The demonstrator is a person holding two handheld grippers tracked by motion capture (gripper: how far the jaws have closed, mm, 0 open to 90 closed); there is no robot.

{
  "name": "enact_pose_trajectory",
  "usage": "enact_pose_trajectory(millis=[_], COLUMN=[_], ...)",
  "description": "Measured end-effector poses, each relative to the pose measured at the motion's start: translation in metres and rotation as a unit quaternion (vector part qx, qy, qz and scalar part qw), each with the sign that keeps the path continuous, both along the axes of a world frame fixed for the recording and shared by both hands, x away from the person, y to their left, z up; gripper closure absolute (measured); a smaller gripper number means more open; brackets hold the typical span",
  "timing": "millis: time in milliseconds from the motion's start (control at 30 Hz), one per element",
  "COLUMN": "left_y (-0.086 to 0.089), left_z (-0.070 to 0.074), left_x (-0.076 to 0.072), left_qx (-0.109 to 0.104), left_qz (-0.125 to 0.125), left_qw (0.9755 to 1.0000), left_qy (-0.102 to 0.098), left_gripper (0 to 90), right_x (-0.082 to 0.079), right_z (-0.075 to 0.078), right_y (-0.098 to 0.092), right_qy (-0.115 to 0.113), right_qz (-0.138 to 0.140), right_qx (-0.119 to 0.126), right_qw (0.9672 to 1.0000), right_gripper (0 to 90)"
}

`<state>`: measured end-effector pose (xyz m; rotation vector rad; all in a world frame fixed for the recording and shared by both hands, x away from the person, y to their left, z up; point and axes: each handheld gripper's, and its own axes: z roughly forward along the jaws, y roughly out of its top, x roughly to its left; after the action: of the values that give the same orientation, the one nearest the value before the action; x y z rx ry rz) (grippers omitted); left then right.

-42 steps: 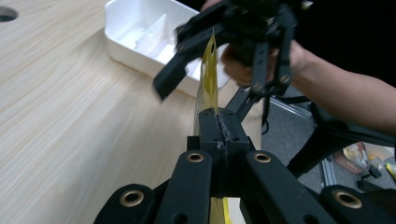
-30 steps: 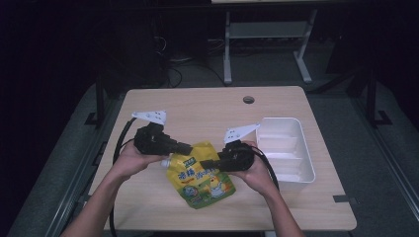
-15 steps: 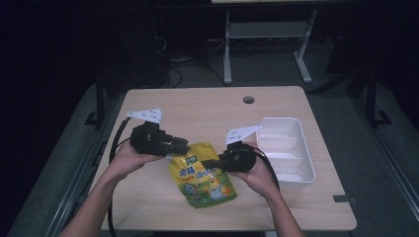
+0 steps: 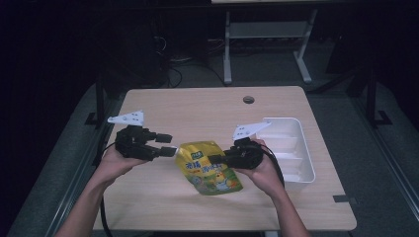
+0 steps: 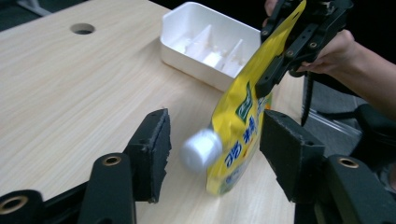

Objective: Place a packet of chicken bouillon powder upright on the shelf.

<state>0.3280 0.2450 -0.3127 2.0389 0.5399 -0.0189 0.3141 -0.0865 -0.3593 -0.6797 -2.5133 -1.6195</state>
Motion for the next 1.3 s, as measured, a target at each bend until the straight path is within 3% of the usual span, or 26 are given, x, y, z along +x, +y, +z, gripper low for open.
enact_pose_trajectory(millis=[133, 333, 600, 800, 867, 1067, 1300], left_y=[0.012, 0.021, 0.029, 0.033, 0.033, 0.034, 0.035], left_z=[-0.003, -0.014, -0.031, -0.055, -0.071, -0.096, -0.104], left_x=[-0.005, -0.018, -0.028, -0.035, -0.037, -0.042, -0.046], left_qx=[-0.011, 0.003, 0.008, 0.009, 0.022, 0.030, 0.041], left_qz=[0.018, 0.028, 0.038, 0.047, 0.048, 0.053, 0.059], left_qw=[0.9998, 0.9994, 0.9988, 0.9985, 0.9984, 0.9979, 0.9969], left_qy=[-0.005, -0.018, -0.030, -0.028, -0.021, -0.020, -0.033], left_gripper=[39.3, 34.4, 29.2, 27.0, 26.9, 26.4, 25.3], right_x=[0.001, 0.004, 0.010, 0.017, 0.020, 0.025, 0.030], right_z=[0.003, 0.008, 0.015, 0.030, 0.037, 0.048, 0.057], right_y=[-0.002, -0.005, -0.009, -0.020, -0.029, -0.046, -0.067], right_qy=[-0.002, -0.008, -0.013, -0.023, -0.027, -0.035, -0.043], right_qz=[-0.008, -0.023, -0.035, -0.053, -0.066, -0.086, -0.109], right_qx=[-0.005, -0.009, -0.008, -0.001, 0.007, 0.010, 0.007], right_qw=[0.9999, 0.9997, 0.9993, 0.9984, 0.9974, 0.9957, 0.9930], right_gripper=[89.5, 89.4, 89.4, 89.4, 89.3, 89.3, 89.3])
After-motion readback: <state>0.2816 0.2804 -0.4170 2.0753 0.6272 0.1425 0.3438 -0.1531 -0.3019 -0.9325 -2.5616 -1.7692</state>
